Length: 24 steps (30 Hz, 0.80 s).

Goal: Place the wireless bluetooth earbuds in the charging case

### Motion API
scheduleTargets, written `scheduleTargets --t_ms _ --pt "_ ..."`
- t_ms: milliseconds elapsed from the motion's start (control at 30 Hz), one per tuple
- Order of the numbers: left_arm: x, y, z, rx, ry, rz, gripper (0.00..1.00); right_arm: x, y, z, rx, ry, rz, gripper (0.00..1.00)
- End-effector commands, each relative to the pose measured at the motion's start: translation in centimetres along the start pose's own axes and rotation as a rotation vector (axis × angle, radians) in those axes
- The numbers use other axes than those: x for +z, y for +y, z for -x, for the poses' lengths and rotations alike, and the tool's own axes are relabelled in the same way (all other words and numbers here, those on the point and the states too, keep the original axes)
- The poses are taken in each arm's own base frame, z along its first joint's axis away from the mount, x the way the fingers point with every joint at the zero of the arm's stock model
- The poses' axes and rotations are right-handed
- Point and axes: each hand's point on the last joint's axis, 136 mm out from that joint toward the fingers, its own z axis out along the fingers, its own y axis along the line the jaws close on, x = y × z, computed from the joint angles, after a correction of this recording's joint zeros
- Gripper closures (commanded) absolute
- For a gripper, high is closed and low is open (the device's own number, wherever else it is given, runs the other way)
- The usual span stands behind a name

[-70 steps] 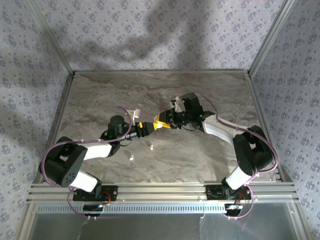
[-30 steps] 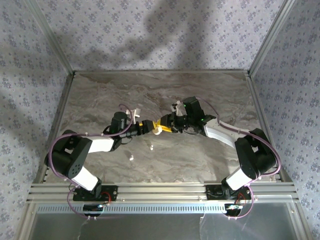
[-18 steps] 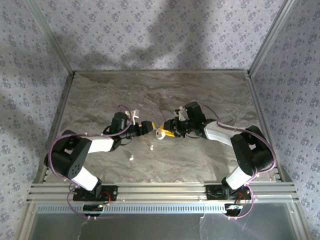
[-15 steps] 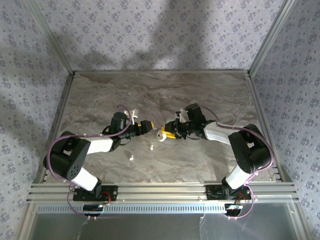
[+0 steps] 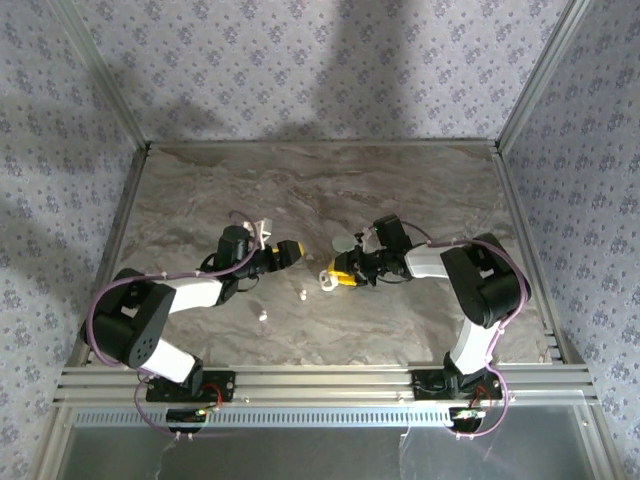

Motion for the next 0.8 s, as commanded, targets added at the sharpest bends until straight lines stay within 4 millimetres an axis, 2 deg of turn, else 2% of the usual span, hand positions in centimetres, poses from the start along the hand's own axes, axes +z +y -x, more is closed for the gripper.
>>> scheduleTargets --t_ms 0,267,567,767 --pt "0.4 -0.4 0.0 0.021 0.011 -0.014 0.29 0.2 -0.2 0.0 -0.014 0.023 0.022 0.66" --pt "2.9 -2.3 -2.5 0.058 0.129 -0.057 0.54 0.1 -0.3 0.3 -0.009 0.019 0.026 0.66" --pt "3.6 -3.1 -3.5 0.077 0.166 -0.074 0.59 -0.6 0.6 0.3 -0.021 0.002 0.032 0.66" --pt "3.8 -3.5 -3.8 0.083 0.178 -0.085 0.68 -1.0 1.1 0.5 -0.028 -0.008 0.034 0.66"
